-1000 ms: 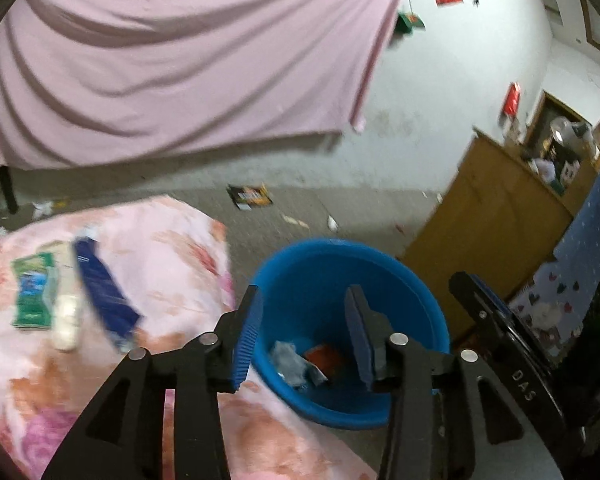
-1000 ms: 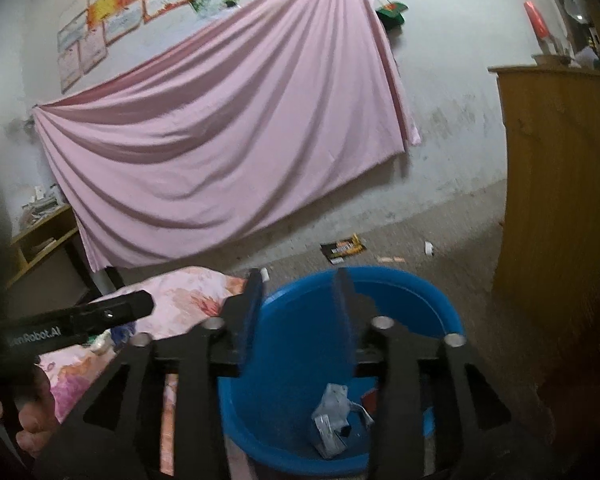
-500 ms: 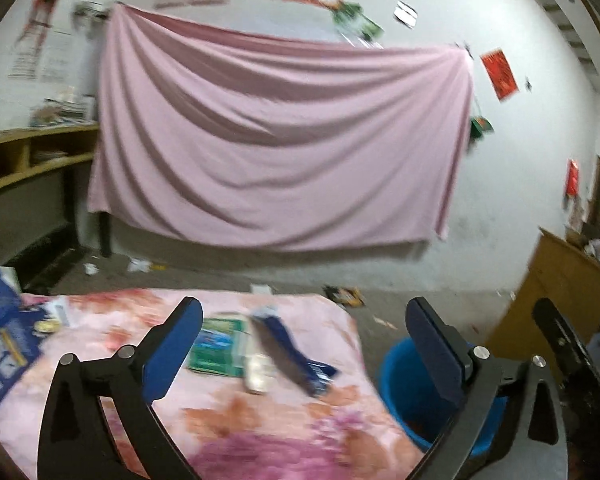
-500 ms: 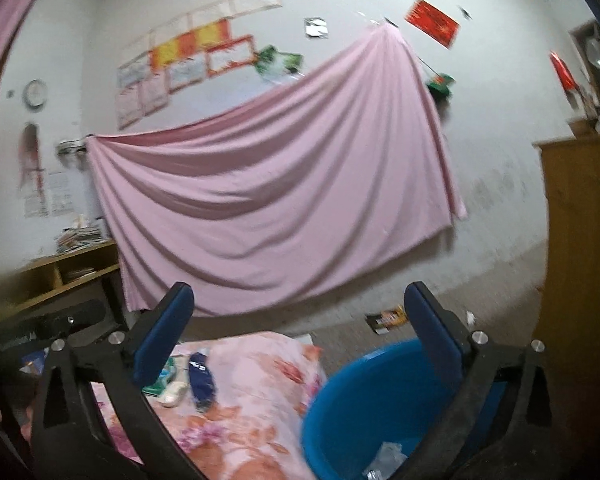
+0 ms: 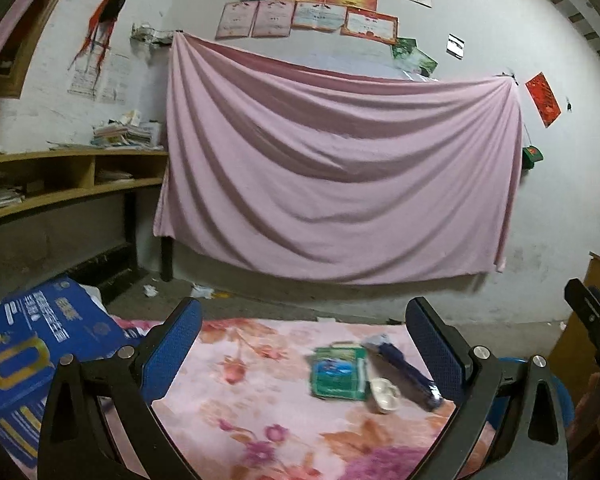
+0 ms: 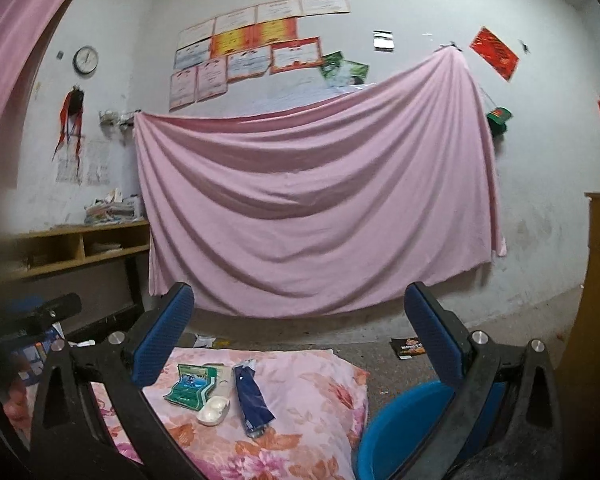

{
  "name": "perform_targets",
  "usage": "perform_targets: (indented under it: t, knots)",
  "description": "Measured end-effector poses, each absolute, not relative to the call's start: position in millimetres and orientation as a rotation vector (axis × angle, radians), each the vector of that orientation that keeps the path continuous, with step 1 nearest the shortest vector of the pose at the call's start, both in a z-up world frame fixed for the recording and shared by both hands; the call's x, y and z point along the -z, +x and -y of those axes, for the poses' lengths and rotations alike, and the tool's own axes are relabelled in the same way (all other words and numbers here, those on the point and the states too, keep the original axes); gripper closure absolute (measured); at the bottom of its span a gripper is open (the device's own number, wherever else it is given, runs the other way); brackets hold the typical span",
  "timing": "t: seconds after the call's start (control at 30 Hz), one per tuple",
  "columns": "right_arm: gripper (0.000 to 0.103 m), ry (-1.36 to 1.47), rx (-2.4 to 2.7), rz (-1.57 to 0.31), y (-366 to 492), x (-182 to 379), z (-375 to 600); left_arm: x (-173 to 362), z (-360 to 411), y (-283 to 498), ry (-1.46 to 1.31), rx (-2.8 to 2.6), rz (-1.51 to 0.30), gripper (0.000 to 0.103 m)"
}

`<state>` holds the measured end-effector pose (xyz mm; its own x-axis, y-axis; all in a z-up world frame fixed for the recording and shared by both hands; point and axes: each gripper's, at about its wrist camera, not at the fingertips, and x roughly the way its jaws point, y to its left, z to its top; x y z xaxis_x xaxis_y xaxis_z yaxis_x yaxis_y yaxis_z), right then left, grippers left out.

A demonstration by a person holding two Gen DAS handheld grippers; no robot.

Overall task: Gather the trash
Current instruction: 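Move both open tools back over the bed, then grasp the dark blue tube with the right tool while the left tool grasps the green packet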

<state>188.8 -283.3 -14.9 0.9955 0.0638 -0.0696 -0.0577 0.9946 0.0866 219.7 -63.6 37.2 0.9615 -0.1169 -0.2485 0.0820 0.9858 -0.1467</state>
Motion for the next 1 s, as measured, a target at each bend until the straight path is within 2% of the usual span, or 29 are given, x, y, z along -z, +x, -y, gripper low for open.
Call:
perform_targets:
  t: [0.2, 0.4, 0.47, 0.5, 0.53, 0.6, 0.67, 0.7, 0.93, 0.97, 1.0]
  knots:
    - [0.000, 0.049, -0.134, -0.235, 236.4, 29.9, 267.6, -26.8, 57.8, 245.2, -0.122, 0.121, -0.305, 0.003]
    - [0.000, -0.001, -0.191, -0.464, 283.1, 55.9, 254.9, -8.2, 63.1, 290.4, -0.095, 0.167, -0.478, 0.004]
    - [0.009, -0.002, -0.197, -0.521, 292.2, 64.4, 253.8, 1.3, 67.0, 303.6, -0.087, 0.183, -0.530, 0.004]
    - [0.010, -0.003, -0.207, -0.571, 298.2, 71.4, 253.5, 6.7, 69.0, 310.5, -0.087, 0.202, -0.559, 0.006]
    - [0.012, 0.001, -0.225, -0.606, 302.5, 77.1, 252.9, 12.4, 71.3, 317.7, -0.085, 0.218, -0.592, 0.008]
    - [0.015, 0.001, -0.245, -0.664, 309.7, 87.6, 251.1, 23.7, 75.0, 331.4, -0.088, 0.257, -0.657, 0.024]
    - [0.019, 0.000, -0.259, -0.702, 314.1, 95.0, 248.9, 35.2, 77.4, 345.3, -0.098, 0.282, -0.726, 0.035]
    - [0.019, 0.003, -0.271, -0.731, 317.2, 99.6, 247.7, 41.2, 78.1, 352.6, -0.113, 0.302, -0.762, 0.038]
    - [0.024, 0.003, -0.316, -0.791, 325.5, 106.4, 240.4, 66.5, 79.7, 386.1, -0.185, 0.379, -0.882, 0.039]
    - [0.025, 0.001, -0.317, -0.800, 327.1, 107.2, 239.8, 68.1, 80.6, 390.0, -0.187, 0.390, -0.895, 0.040]
    - [0.026, -0.002, -0.319, -0.808, 330.1, 108.2, 238.6, 70.0, 81.8, 395.5, -0.187, 0.402, -0.906, 0.046]
